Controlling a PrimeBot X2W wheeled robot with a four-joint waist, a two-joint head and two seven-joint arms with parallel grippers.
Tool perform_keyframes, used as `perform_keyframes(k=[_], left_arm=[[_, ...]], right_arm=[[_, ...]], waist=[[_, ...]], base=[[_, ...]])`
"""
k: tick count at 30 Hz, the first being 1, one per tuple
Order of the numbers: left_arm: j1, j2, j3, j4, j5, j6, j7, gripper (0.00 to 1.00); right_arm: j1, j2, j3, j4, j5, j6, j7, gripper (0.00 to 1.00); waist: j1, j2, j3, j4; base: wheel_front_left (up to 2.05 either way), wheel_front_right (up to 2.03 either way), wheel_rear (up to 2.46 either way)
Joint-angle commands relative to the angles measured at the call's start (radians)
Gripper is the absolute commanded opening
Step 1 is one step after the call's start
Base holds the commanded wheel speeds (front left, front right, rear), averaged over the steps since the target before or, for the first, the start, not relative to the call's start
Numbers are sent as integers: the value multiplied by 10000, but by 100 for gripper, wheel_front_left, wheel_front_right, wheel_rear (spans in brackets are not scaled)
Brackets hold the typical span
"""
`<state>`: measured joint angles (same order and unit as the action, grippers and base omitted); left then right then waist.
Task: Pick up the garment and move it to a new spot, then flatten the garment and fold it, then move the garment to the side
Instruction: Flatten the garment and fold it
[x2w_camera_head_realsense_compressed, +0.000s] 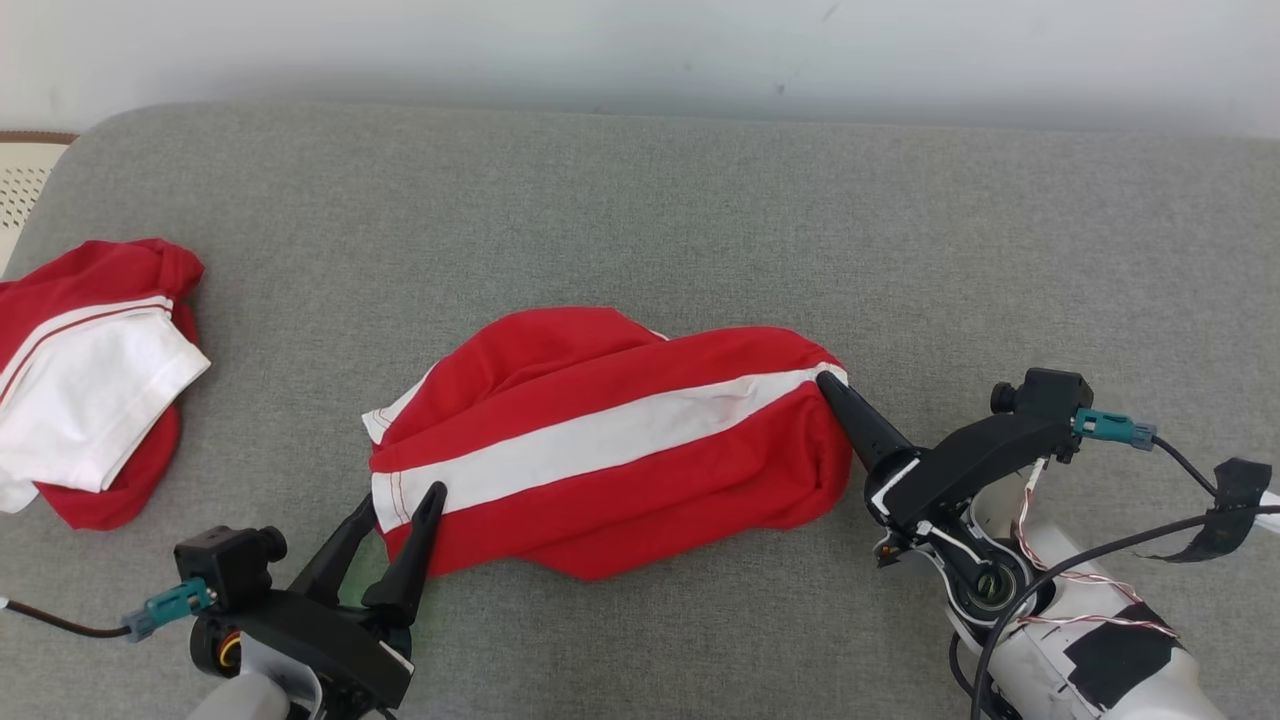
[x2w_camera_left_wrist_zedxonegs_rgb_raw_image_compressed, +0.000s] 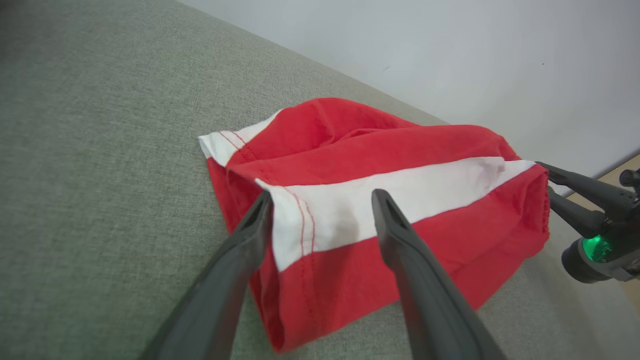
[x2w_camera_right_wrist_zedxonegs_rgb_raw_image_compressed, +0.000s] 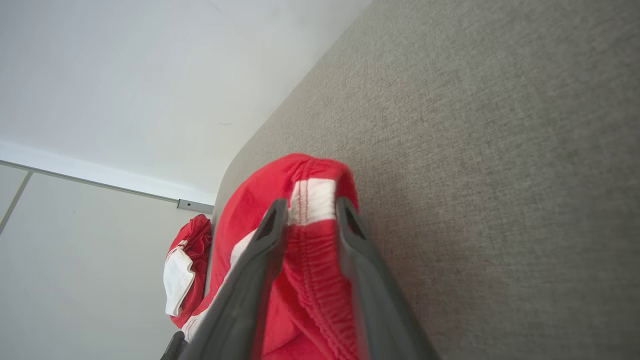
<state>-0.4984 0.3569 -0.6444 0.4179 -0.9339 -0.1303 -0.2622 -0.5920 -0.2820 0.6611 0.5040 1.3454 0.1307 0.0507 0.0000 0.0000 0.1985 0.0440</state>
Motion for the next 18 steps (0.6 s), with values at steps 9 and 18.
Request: perform_keyframes(k=[9, 18], left_arm=[[-31, 113, -185, -35, -158, -3, -42, 100], [-51, 200, -351, 48, -458, -3, -42, 100]], right_arm=[[-97, -119, 265, -81, 229, 1, -328, 0], [-83, -211, 586, -243, 410, 1, -412, 0]], waist=[[0, 0, -21, -3], [0, 0, -68, -51]], base=[[0, 0, 0], [0, 0, 0]])
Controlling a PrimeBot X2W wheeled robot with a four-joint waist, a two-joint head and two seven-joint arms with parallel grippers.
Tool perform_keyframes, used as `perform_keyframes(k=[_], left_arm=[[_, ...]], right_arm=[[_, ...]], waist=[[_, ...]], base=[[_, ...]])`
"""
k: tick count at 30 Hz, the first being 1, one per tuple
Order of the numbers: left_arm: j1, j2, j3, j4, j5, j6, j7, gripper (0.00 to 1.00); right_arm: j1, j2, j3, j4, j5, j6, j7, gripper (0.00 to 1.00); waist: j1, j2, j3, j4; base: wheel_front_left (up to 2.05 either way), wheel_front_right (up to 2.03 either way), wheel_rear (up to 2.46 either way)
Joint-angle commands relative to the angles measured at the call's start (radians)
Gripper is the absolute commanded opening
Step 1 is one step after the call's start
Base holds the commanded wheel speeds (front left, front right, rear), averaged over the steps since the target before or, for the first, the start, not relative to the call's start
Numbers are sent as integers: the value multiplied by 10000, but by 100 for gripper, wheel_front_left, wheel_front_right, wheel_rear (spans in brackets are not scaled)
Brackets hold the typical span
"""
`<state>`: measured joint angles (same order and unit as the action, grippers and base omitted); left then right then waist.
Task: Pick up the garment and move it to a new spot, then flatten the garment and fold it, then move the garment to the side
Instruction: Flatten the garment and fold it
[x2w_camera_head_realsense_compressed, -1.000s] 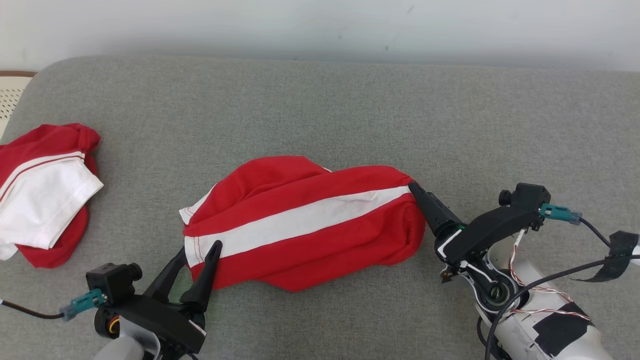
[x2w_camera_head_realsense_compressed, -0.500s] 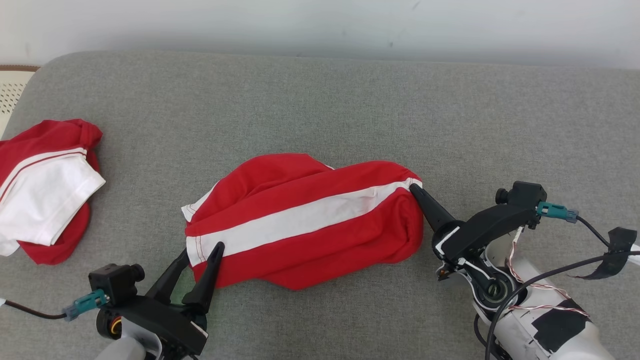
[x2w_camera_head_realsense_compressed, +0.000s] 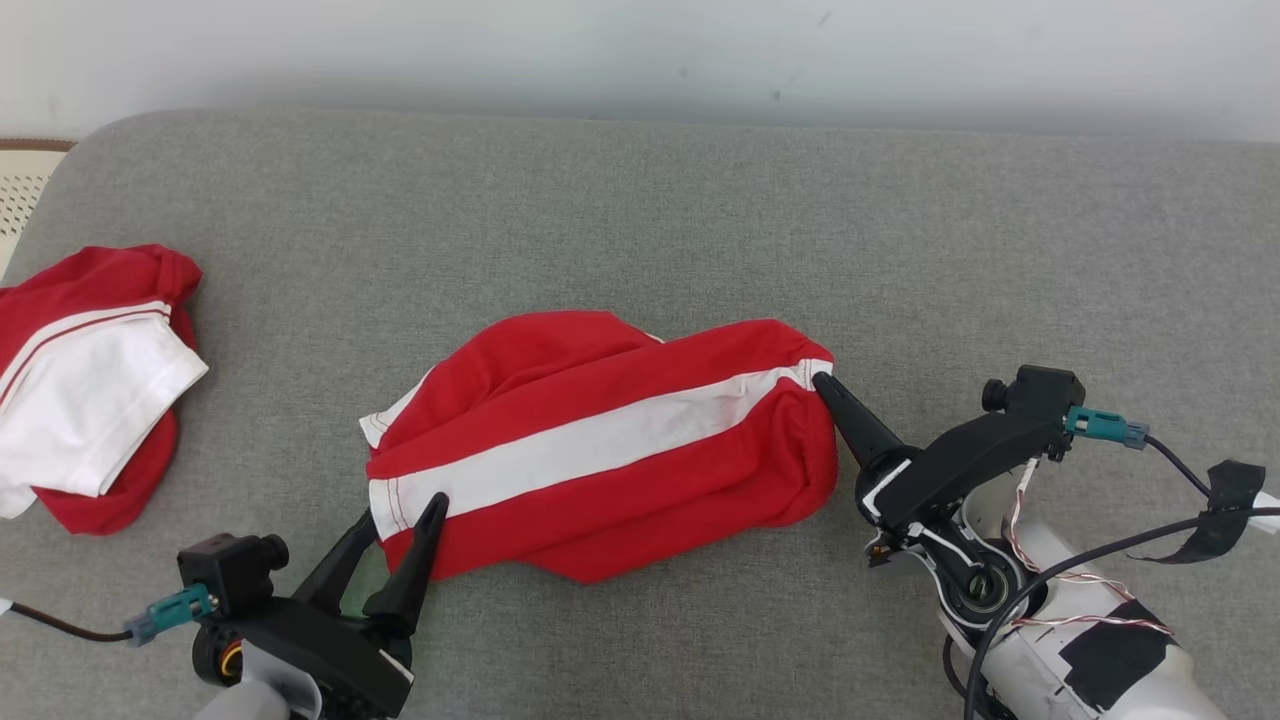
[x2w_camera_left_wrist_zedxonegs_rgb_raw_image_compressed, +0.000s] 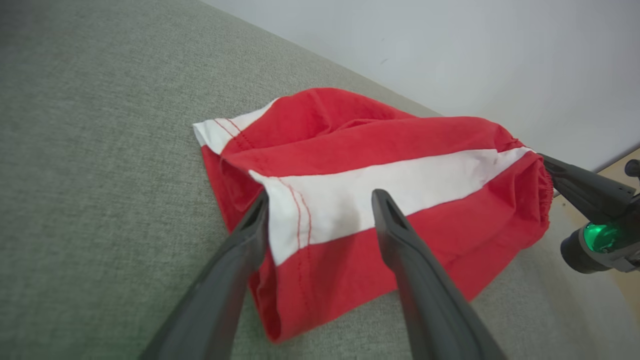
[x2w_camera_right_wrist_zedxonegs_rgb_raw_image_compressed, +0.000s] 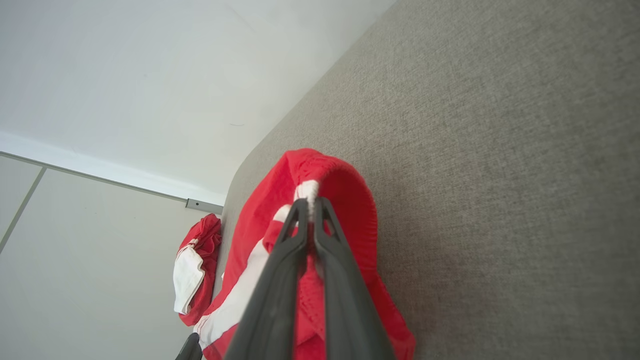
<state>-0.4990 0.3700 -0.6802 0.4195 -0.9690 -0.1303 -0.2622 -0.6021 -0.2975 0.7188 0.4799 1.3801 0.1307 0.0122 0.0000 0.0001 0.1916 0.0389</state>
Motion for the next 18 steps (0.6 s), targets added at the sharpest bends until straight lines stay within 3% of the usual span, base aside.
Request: perform_keyframes(k=[1, 4, 5, 6, 7, 18], left_arm=[[-78, 74, -42, 52, -157, -3, -42, 100], [-155, 110, -169, 118, -261, -3, -42, 98], [-171, 98, -142, 137, -327, -3, -42, 58], [-170, 108, -144, 149, -369, -3, -42, 37], [-180, 124, -147, 157, -375, -3, -42, 0], [-400, 276, 154, -162, -174, -3, -42, 0]], right_arm=[[11, -63, 52, -20, 63, 1, -39, 0], [-37, -49, 178, -80, 115, 1, -106, 0], [-58, -40, 218, -93, 132, 1, -128, 0], [-70, -38, 251, -95, 149, 1, -133, 0], [-82, -37, 281, -101, 166, 1, -153, 0], [-252, -208, 275, -542, 367, 1, -869, 0]], waist=[[0, -1, -2, -11], [0, -1, -22, -58], [0, -1, -31, -79], [0, -1, -43, -95], [0, -1, -55, -107], [0, -1, -221, -28]], base=[[0, 0, 0], [0, 0, 0], [0, 0, 0], [0, 0, 0], [0, 0, 0], [0, 0, 0]])
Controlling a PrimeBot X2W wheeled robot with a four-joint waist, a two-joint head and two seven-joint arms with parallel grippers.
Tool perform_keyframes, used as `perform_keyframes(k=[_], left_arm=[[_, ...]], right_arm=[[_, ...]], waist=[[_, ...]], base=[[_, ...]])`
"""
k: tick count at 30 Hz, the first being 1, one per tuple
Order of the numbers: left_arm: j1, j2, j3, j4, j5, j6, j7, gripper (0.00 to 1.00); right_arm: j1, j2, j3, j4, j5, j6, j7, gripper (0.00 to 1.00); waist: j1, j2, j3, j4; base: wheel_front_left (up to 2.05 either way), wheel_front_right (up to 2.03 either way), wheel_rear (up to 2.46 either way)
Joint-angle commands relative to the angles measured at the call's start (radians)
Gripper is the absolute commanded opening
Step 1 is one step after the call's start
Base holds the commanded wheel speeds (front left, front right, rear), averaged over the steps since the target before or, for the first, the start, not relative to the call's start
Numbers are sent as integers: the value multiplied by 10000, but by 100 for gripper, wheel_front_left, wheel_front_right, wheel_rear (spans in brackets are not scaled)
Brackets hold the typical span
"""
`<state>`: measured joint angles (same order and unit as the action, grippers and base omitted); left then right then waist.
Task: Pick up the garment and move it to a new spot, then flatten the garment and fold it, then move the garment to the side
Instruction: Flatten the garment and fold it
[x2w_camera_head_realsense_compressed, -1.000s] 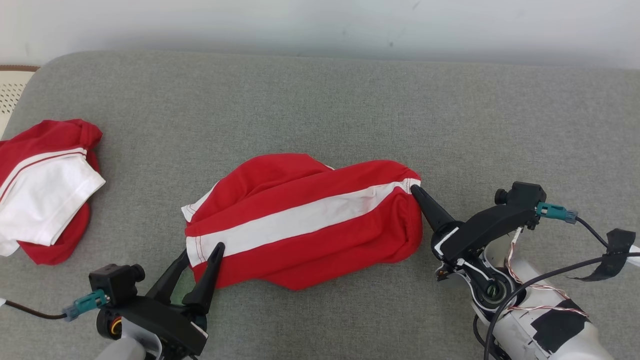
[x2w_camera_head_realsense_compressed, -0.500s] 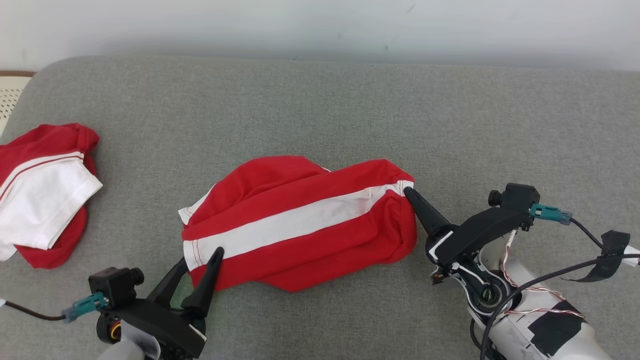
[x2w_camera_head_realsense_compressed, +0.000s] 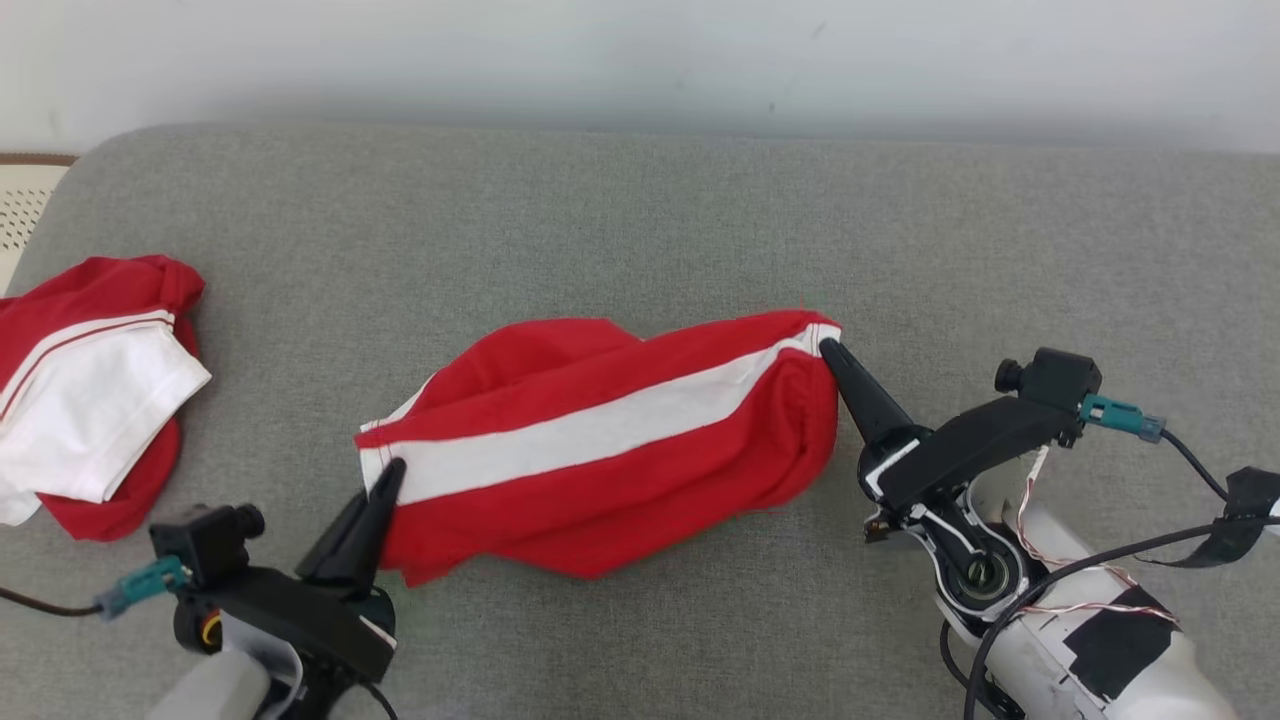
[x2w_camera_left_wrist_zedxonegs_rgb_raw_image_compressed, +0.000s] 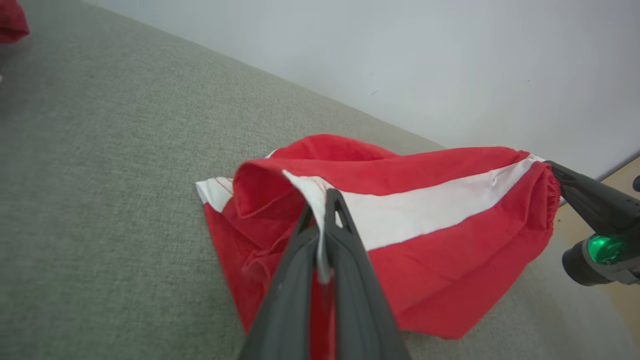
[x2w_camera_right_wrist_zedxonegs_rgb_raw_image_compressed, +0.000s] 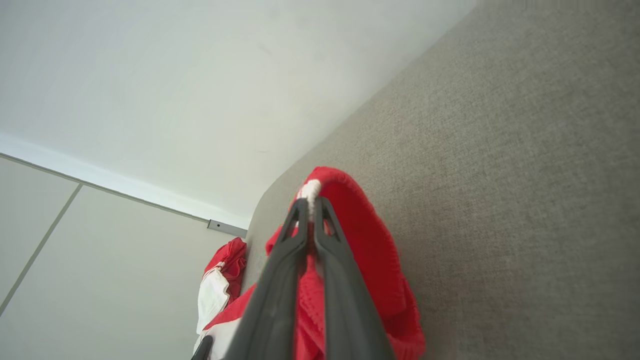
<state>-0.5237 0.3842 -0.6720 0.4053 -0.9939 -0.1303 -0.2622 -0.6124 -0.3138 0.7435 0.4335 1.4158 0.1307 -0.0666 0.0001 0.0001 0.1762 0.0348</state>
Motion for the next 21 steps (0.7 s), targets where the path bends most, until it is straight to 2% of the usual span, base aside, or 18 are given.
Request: perform_keyframes(k=[1, 7, 15, 21], left_arm=[[-182, 171, 64, -45, 14, -3, -42, 0], [-969, 696, -224, -178, -665, -3, 146, 0], [-2515, 1382, -480, -306, -1898, -3, 1068, 0], [-3611, 1540, -390, -290, -2786, -3, 1760, 0]], right_arm=[[-161, -44, 50, -150, 36, 2, -124, 0], [-415, -1, 136, -477, 248, 2, -285, 0], [-967, -177, -75, -732, 553, 2, -489, 0], [-1740, -372, -419, -639, 608, 2, -565, 0]], waist=[[-1, -1, -132, 9], [-1, -1, -779, -121], [-1, -1, -1726, -340], [-1, -1, -1912, -573]], base=[[0, 0, 0], [0, 0, 0], [0, 0, 0], [0, 0, 0]])
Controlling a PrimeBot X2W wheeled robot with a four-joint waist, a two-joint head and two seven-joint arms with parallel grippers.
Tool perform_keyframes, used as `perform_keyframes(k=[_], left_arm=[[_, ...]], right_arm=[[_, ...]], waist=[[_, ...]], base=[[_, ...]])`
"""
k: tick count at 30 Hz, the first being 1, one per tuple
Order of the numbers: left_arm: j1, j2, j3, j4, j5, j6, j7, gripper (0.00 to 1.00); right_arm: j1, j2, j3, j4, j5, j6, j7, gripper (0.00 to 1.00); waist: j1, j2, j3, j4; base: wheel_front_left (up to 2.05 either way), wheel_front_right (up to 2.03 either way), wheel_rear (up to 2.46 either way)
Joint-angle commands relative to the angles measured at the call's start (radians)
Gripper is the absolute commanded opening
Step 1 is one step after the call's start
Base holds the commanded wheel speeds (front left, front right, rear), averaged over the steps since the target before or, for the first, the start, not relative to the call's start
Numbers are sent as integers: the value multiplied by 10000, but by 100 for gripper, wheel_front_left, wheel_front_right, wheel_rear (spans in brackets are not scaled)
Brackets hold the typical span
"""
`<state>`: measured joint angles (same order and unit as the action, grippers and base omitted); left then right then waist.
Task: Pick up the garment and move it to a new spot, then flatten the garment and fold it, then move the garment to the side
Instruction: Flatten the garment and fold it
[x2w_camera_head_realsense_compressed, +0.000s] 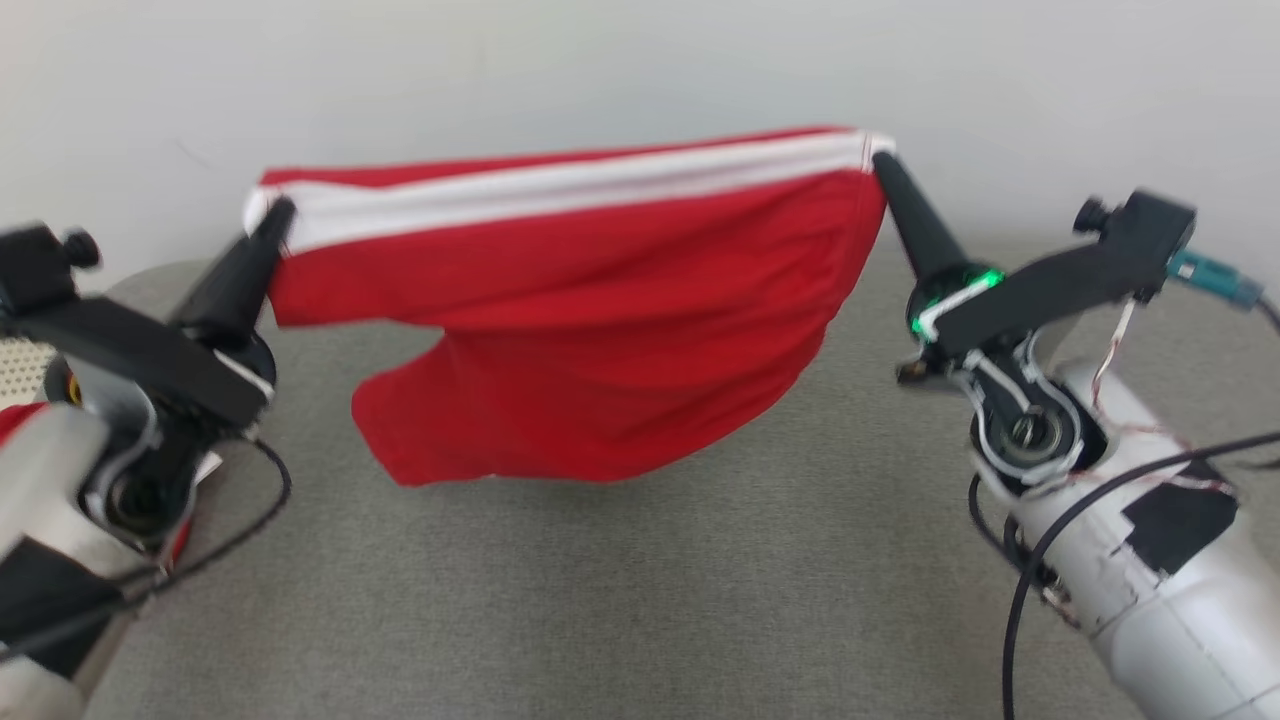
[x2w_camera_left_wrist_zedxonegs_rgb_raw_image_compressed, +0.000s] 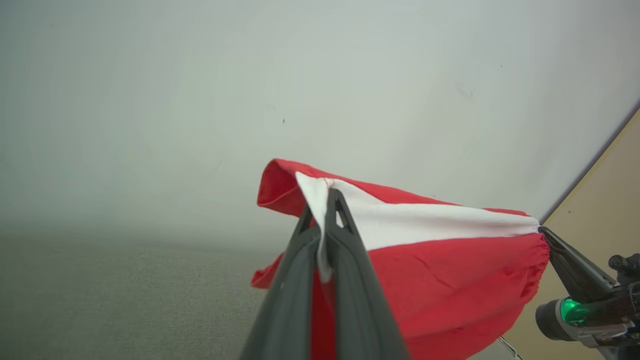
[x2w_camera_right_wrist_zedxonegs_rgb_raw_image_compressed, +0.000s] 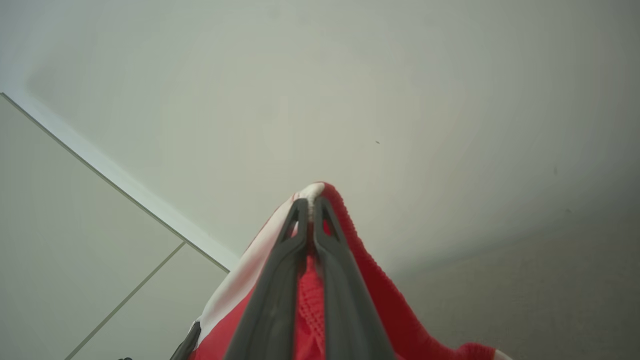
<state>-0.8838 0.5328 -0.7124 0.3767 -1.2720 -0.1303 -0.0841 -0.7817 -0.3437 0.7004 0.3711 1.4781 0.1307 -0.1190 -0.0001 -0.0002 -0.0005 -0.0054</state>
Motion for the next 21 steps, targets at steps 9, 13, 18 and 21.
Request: perform_keyframes(k=[9, 13, 18, 21], left_arm=[[-1849, 159, 228, 424, -1133, -2, 1157, 0], [-2803, 101, 167, 1075, -978, -3, 1566, 0], [-4116, 41, 60, 1870, -472, 0, 1439, 0], [-4769, -111, 93, 1967, -275, 1, 1131, 0]], right_arm=[[-2030, 253, -125, 739, -240, 2, 193, 0], [-3220, 521, 21, 1622, -705, 2, 258, 0], [-4826, 688, -71, 3082, -1338, 2, -50, 0], [-5526, 723, -57, 3537, -1610, 1, -121, 0]], waist=[[1, 2, 113, -647], [1, 2, 957, -762], [1, 2, 2357, -728], [1, 2, 3144, -672]], base=[[0, 0, 0], [0, 0, 0], [0, 0, 0], [0, 0, 0]])
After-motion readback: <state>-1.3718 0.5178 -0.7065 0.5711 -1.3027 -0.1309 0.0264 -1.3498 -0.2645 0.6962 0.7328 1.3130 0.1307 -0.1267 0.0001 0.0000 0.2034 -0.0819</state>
